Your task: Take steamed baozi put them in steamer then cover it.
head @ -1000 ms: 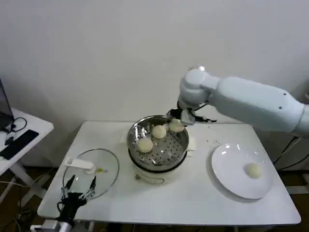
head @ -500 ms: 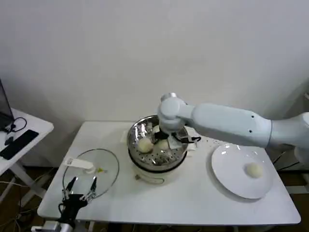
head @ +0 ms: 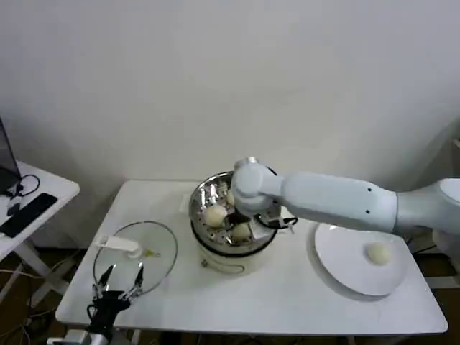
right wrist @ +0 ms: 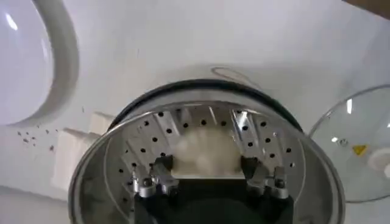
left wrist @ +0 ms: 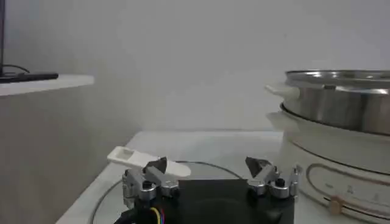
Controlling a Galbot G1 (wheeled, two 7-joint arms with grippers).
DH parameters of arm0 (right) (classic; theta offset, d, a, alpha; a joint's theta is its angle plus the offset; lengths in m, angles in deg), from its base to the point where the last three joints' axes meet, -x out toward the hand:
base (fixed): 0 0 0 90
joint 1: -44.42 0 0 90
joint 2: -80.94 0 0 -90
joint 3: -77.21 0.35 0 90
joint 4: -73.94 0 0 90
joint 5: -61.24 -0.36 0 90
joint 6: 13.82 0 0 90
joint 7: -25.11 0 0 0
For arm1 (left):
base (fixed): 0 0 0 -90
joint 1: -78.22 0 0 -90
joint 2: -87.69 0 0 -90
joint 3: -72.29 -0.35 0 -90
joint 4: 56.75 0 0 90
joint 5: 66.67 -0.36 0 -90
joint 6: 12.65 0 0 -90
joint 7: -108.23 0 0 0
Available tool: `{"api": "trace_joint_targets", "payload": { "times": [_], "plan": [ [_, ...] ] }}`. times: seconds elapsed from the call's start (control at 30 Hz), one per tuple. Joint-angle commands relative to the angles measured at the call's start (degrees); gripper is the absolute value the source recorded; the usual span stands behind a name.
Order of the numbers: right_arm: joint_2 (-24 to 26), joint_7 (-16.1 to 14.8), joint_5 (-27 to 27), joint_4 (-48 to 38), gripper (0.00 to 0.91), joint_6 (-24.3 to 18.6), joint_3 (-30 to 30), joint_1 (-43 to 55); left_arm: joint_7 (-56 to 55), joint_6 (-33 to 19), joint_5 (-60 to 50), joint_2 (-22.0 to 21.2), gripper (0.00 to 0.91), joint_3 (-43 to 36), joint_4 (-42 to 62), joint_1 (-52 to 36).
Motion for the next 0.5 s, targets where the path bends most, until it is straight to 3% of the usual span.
{"api": "trace_joint_targets", "payload": {
  "times": [0.03,0.5],
  "plan": [
    [-0.26,0.09,0.86,0.51,0.796,-0.54,-0.25,-0.94,0.03,-0.03,0.06,0.00,0.907,-0.05,0.41,-0.08],
    [1.66,0.07,0.06,0.57,0.796,-1.16,-0.98,-0.42,-0.04,-0.10,0.09,-0.17,0.907,-0.05,0.79,-0.20]
  ]
}}
